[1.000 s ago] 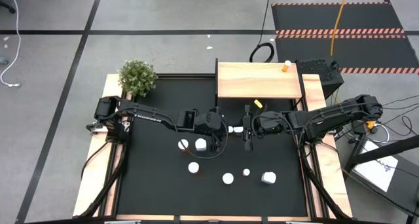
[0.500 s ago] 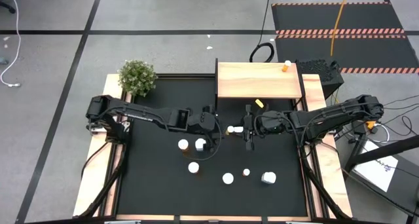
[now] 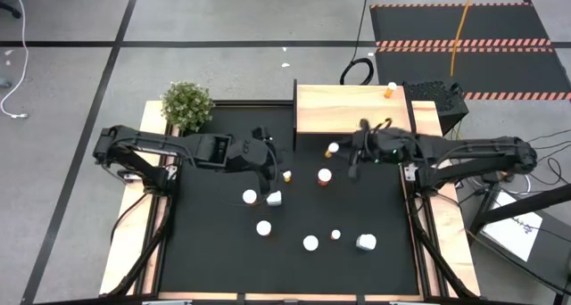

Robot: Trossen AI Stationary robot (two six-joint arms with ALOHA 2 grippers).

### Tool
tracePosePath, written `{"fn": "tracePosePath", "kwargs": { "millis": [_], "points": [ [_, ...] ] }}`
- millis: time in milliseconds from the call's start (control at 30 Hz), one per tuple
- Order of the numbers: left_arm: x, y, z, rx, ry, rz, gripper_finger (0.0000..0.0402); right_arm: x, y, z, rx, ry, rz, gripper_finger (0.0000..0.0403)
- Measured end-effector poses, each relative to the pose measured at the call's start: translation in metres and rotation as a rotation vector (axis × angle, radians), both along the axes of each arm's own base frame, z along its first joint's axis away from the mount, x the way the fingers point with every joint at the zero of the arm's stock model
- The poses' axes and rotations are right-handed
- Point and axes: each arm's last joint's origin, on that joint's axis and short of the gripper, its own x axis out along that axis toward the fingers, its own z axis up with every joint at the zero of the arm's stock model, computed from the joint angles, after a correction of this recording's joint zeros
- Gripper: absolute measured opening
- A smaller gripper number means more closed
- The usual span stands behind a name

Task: Pick and place medicine bottles onto shelf by color
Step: Put the small orange pill bottle on the shelf

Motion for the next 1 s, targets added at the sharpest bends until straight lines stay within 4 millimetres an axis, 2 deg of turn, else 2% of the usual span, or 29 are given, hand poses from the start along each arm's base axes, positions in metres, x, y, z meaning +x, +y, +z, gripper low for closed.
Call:
{"fn": "tracePosePath", "kwargs": {
  "millis": [333,500,767,1000],
  "points": [
    [0.007,-0.001,-0.009,-0.006,0.027,0.007,0.0255,-0.032,-0.024,0.055,-0.024,0.046,-0.23,0.0121],
    [0.007,-0.002,-0.01,-0.009,0.034,0.004,0.0255,-0.045,-0.039,0.072,-0.054,0.06,-0.384,0.0121],
    [0.005,-0.01,-0.012,-0.01,0.052,-0.019,0.0255,-0.063,-0.059,0.068,-0.037,0.148,-0.573,0.0121],
    [0.004,-0.012,-0.012,-0.009,0.06,-0.024,0.0255,-0.078,-0.066,0.059,-0.051,0.167,-0.703,0.0121]
  ]
}}
